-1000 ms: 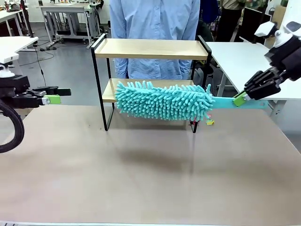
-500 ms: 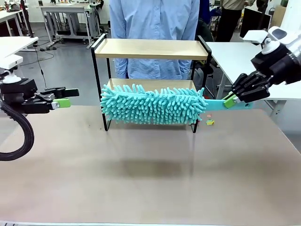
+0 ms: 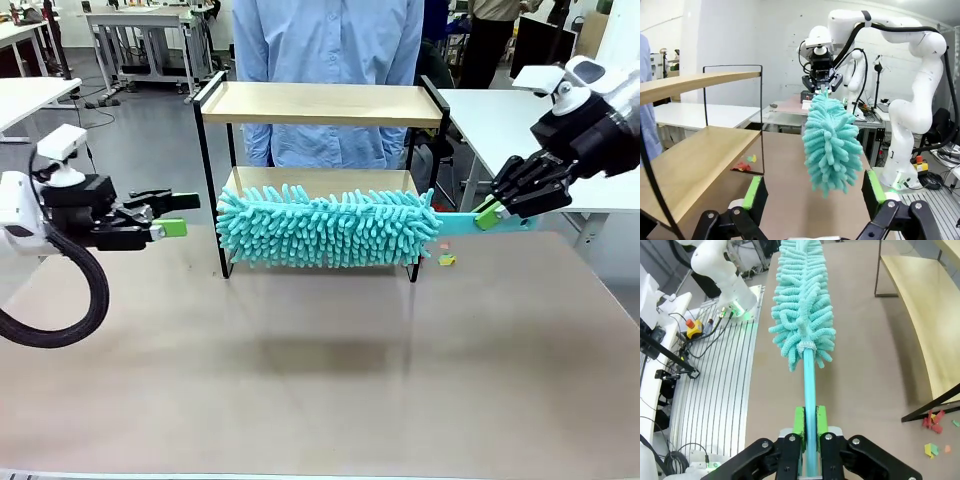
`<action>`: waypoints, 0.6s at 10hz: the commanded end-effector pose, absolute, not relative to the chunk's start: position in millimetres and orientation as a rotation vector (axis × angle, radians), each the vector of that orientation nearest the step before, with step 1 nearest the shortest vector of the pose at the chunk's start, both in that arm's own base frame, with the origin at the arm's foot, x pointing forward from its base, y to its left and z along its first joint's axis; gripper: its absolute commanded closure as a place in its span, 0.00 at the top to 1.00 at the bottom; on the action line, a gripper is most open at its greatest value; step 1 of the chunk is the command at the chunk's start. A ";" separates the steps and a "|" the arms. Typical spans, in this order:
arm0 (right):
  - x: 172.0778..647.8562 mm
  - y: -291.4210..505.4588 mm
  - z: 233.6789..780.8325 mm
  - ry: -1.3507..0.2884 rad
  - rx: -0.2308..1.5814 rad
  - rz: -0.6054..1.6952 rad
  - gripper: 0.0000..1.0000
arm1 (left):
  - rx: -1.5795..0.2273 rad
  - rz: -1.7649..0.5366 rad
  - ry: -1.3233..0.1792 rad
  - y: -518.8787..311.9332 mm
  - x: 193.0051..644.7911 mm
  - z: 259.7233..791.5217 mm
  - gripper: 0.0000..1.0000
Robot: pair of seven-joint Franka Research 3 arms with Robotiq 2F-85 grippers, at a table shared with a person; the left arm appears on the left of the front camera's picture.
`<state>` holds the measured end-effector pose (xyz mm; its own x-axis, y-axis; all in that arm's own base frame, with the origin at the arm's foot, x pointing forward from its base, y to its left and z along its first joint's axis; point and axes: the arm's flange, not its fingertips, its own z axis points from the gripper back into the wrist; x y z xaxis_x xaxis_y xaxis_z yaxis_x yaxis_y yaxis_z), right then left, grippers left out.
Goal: Clean the shelf.
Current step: Hand the Duster back to the human.
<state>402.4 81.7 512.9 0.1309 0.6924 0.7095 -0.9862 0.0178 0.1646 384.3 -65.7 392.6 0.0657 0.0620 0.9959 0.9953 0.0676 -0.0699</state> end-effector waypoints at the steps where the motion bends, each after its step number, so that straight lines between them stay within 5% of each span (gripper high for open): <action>1: 400.1 81.0 513.9 -0.524 0.758 1.397 0.12 | -1.232 -1.082 -1.258 -86.6 335.3 382.4 1.00; 6: 400.1 81.0 513.9 -0.524 0.758 1.397 0.12 | -1.263 -1.154 -1.202 -126.2 345.7 389.1 1.00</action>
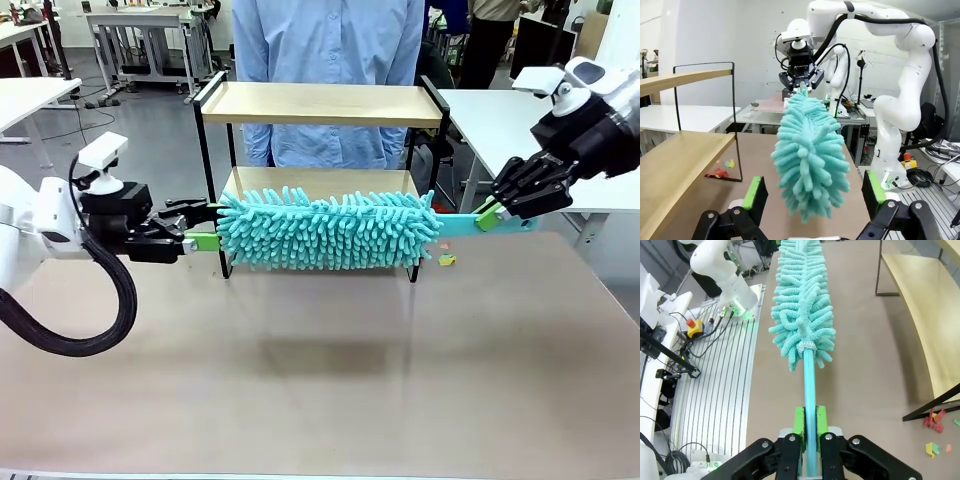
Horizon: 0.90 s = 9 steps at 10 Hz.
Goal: Clean the shelf.
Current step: Hand the Duster back to the human.
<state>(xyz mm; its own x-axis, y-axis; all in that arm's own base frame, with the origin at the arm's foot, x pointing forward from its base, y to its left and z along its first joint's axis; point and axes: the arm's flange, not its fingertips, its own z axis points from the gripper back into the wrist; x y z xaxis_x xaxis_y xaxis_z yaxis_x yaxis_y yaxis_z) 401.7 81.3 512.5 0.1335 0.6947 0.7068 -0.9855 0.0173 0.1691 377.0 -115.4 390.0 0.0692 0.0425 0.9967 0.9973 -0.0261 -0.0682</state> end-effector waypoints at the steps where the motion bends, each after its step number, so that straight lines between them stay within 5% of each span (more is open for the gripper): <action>1: 400.1 81.0 513.9 -0.524 0.758 1.397 0.12 | -1.259 -1.157 -1.202 -134.3 345.9 389.2 1.00; 9: 400.1 81.0 513.9 -0.524 0.758 1.397 0.12 | -1.323 -1.198 -1.212 -188.3 351.0 393.7 1.00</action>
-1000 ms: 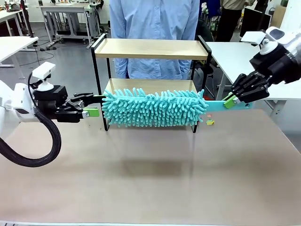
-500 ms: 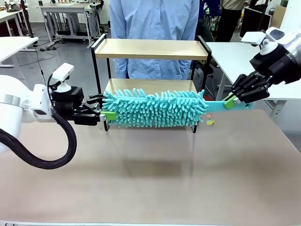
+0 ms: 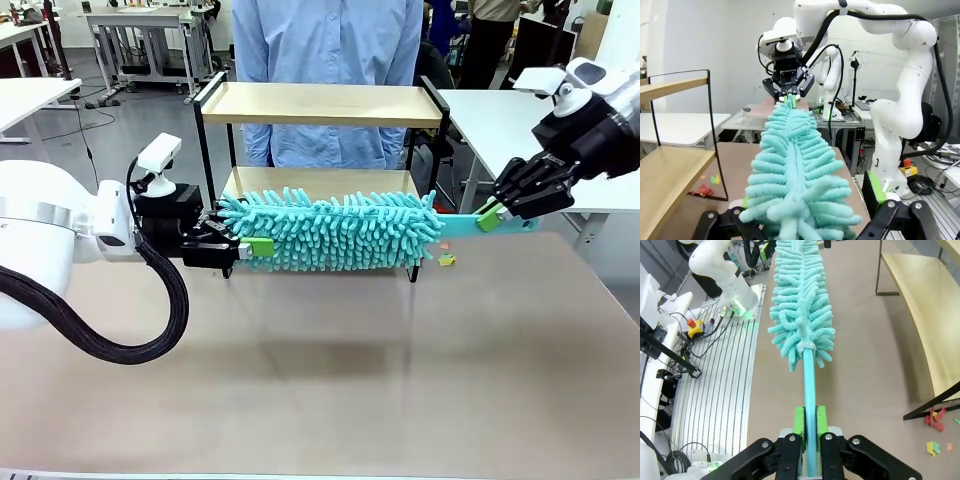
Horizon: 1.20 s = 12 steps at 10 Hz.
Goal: Clean the shelf.
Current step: Hand the Duster back to the human.
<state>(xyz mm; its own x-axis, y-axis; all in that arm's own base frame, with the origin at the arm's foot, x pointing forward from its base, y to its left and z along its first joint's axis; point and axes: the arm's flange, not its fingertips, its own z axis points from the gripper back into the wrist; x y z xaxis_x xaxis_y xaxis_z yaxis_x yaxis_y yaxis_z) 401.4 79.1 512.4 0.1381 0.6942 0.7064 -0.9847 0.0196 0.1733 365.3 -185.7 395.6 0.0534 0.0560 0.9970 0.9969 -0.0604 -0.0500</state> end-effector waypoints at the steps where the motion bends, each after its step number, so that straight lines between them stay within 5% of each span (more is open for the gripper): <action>1: 400.1 81.0 513.9 -0.524 0.758 1.397 0.12 | -1.317 -1.206 -1.195 -188.9 350.6 393.8 0.74; 3: 400.1 81.0 513.9 -0.524 0.758 1.397 0.12 | -1.295 -1.214 -1.182 -188.2 350.1 393.3 0.17; 4: 400.1 81.0 513.9 -0.524 0.758 1.397 0.12 | -1.296 -1.218 -1.178 -187.8 350.3 393.6 0.00; 12: 400.1 81.0 513.9 -0.524 0.758 1.397 0.12 | -1.404 -1.120 -1.210 -179.7 358.8 385.5 0.00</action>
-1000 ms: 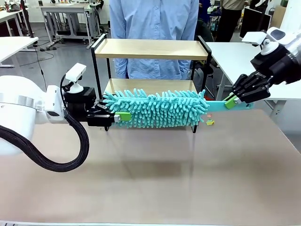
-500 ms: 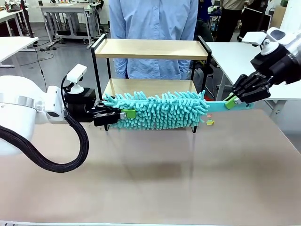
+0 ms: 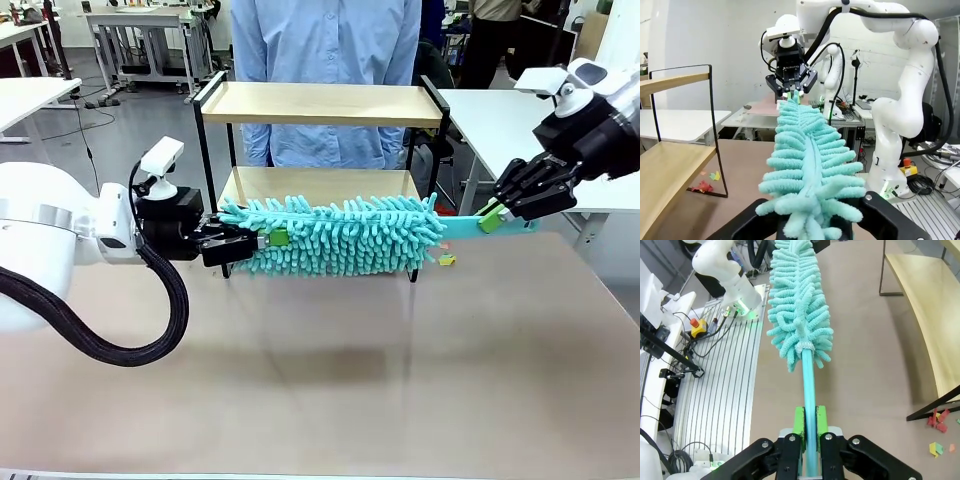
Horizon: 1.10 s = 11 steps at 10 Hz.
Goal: Clean the shelf.
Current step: Hand the Duster back to the human.
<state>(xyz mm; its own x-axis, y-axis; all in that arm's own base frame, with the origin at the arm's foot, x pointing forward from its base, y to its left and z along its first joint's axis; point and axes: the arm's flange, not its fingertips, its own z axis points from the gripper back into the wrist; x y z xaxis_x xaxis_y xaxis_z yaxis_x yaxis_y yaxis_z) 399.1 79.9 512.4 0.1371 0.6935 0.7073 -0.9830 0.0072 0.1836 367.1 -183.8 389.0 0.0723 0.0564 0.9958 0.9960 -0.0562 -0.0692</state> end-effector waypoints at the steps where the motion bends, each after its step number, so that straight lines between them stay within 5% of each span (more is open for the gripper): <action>1: 400.1 81.0 513.9 -0.524 0.758 1.397 0.12 | -1.301 -1.188 -1.168 -184.6 366.2 391.1 0.00; 2: 400.1 81.0 513.9 -0.524 0.758 1.397 0.12 | -1.301 -1.188 -1.168 -184.6 366.2 391.1 0.00; 3: 398.9 80.6 512.5 -0.486 0.752 1.396 0.72 | -1.301 -1.188 -1.168 -184.6 366.2 391.1 0.00; 4: 397.5 78.0 520.9 -0.500 0.787 1.372 0.72 | -1.301 -1.188 -1.168 -184.6 366.2 391.1 0.00; 5: 393.4 73.6 532.1 -0.539 0.805 1.336 1.00 | -1.301 -1.188 -1.168 -184.6 366.2 391.1 0.00; 6: 386.3 66.5 549.0 -0.603 0.824 1.290 0.74 | -1.301 -1.188 -1.168 -184.6 366.2 391.1 0.00; 7: 380.7 58.3 565.1 -0.673 0.841 1.237 1.00 | -1.301 -1.188 -1.168 -184.6 366.2 391.1 0.00; 11: 353.3 1.0 607.6 -1.040 0.788 0.929 1.00 | -1.301 -1.188 -1.168 -184.6 366.2 391.1 0.00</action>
